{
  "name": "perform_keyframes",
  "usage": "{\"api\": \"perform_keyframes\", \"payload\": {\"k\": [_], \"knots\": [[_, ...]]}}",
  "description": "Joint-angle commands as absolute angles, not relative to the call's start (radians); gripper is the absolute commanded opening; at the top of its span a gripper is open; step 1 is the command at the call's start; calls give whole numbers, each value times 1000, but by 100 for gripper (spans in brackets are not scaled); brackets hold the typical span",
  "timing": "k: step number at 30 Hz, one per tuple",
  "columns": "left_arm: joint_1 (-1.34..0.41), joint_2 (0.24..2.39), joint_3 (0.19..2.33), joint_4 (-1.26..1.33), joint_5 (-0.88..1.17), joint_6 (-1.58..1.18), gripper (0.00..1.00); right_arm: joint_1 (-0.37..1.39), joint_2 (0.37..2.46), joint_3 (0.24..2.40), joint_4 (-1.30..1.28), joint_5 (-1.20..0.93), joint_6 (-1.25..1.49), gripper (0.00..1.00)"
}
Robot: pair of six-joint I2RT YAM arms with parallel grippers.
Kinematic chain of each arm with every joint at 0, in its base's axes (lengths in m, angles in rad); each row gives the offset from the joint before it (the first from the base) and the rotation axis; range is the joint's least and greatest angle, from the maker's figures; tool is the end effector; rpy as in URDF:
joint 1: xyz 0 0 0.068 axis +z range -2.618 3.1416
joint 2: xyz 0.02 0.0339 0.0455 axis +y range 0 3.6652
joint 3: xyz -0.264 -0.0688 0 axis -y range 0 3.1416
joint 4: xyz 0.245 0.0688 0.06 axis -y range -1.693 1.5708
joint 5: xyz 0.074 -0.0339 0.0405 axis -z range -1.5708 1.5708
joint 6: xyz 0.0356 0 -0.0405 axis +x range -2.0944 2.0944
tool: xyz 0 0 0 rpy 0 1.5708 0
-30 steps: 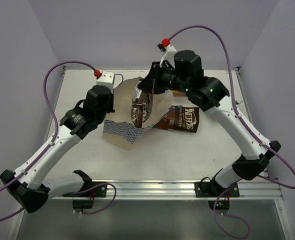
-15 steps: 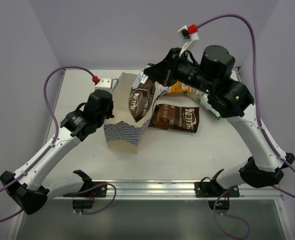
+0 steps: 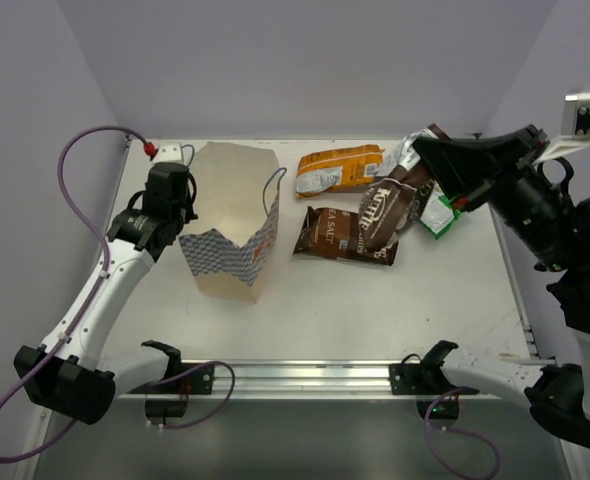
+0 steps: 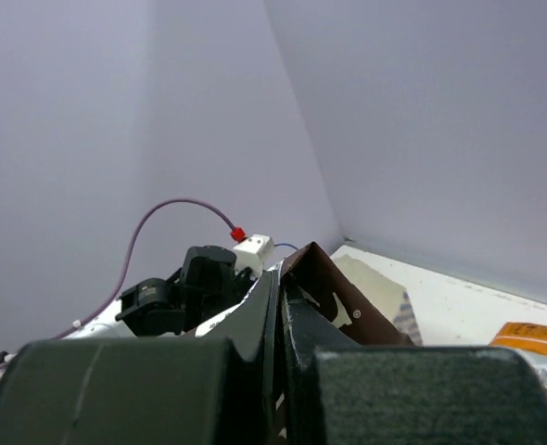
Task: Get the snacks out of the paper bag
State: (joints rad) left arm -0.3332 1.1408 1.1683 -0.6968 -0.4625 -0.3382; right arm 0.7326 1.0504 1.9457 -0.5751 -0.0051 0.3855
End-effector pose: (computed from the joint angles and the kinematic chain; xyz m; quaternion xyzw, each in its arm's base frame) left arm 0.2284 -0.0623 0.3545 -0.1020 0.8759 0.0551 0.4683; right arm 0.0736 0.0664 0.6058 -0.1031 0.5762 0.4313 0.6866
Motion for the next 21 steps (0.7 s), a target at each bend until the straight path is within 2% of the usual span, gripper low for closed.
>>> {"api": "perform_keyframes", "payload": {"k": [1,7,12,15,16,18,19,21], "knots": [[-255,1173,1206,-617,-442,-275,0,730,1008,1853,-584,78,347,0],[-126,1249,1284,-566,-416,-258,0,730,943,1676,-641,74,360,0],[-19,1331,1388,-542,-384,-275,1,732,965,1469,-629,-29,408,0],[0,1371,1445,-546,-364,-281,10,732,997,1332,-534,-153,464,0],[0,1377,1460,-551,-361,-282,19,732,1009,1307,-479,-234,478,0],[0,1376,1465,-558,-331,-288,31,747,1064,1255,-439,-299,509,0],[0,1359,1459,-566,-322,-291,44,779,1084,1249,-411,-334,506,0],[0,1333,1448,-572,-295,-295,59,817,1140,1236,-376,-354,489,0]]}}
